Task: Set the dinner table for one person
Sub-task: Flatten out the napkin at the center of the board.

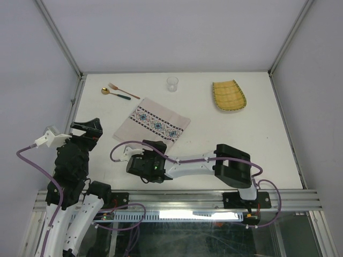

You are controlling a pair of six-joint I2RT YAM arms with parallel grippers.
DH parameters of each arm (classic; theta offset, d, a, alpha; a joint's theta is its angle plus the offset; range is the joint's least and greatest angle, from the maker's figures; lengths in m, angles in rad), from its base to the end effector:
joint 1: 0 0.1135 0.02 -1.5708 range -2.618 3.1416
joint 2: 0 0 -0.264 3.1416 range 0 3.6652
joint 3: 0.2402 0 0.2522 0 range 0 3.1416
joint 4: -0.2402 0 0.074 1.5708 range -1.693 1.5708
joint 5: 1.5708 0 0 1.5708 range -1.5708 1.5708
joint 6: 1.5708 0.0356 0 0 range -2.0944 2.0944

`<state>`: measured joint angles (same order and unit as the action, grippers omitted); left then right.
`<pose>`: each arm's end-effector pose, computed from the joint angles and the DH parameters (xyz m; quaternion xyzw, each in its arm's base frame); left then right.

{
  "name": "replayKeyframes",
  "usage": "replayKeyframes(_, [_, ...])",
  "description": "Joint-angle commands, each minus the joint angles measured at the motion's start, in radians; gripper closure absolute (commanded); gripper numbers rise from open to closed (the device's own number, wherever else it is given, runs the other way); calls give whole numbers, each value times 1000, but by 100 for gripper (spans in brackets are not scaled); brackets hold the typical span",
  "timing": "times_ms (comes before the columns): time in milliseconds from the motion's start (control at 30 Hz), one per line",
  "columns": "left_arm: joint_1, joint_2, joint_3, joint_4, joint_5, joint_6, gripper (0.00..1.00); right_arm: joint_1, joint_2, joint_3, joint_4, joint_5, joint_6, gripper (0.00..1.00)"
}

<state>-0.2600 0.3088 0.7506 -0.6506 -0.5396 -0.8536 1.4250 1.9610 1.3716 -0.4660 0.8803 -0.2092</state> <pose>0.0690 0.0006 0.3310 -0.3795 0.6670 -0.1449 0.6246 0.0860 0.3968 0.1873 -0.5636 0.6778 -0.2065 0.4246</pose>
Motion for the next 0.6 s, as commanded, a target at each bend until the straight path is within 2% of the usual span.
replayKeyframes(0, [9, -18, -13, 13, 21, 0, 1, 2, 11, 40, 36, 86, -45, 12])
replayKeyframes(567, [9, -52, -42, 12, 33, 4, 1, 41, 91, 62, -25, 77, 51, 12])
